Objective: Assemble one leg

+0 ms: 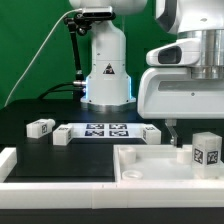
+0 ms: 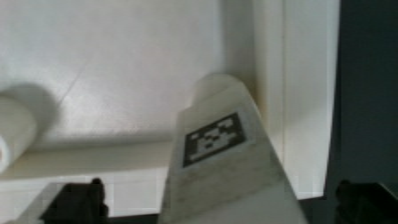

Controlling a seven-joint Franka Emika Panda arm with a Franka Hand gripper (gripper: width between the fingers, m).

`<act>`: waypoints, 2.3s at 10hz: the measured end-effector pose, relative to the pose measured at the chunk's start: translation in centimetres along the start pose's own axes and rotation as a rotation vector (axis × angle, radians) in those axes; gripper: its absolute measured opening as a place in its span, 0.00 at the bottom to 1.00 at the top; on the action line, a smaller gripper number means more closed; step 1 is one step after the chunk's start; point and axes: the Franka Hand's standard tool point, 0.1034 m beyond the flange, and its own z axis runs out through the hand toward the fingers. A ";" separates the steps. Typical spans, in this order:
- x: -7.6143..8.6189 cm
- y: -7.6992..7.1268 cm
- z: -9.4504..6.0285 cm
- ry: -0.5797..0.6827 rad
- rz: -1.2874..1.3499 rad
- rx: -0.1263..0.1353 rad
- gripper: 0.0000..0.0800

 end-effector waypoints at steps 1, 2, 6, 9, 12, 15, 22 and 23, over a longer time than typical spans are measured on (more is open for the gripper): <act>0.0 0.1 0.0 0.000 -0.083 -0.006 0.81; 0.1 0.1 0.0 0.001 -0.154 -0.010 0.81; 0.1 0.2 -0.1 0.002 -0.272 -0.017 0.65; 0.1 0.2 0.0 0.006 -0.222 -0.016 0.36; 0.1 -0.6 0.1 0.047 0.122 -0.004 0.36; 0.1 -0.5 0.1 0.052 0.486 0.005 0.36; -0.3 -0.5 0.0 0.052 1.160 0.018 0.41; -0.3 -0.5 0.1 0.052 1.138 0.017 0.41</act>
Offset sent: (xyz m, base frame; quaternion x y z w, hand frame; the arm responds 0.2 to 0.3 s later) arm -0.0021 0.0082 0.0052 0.0188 0.0130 -0.1941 0.9807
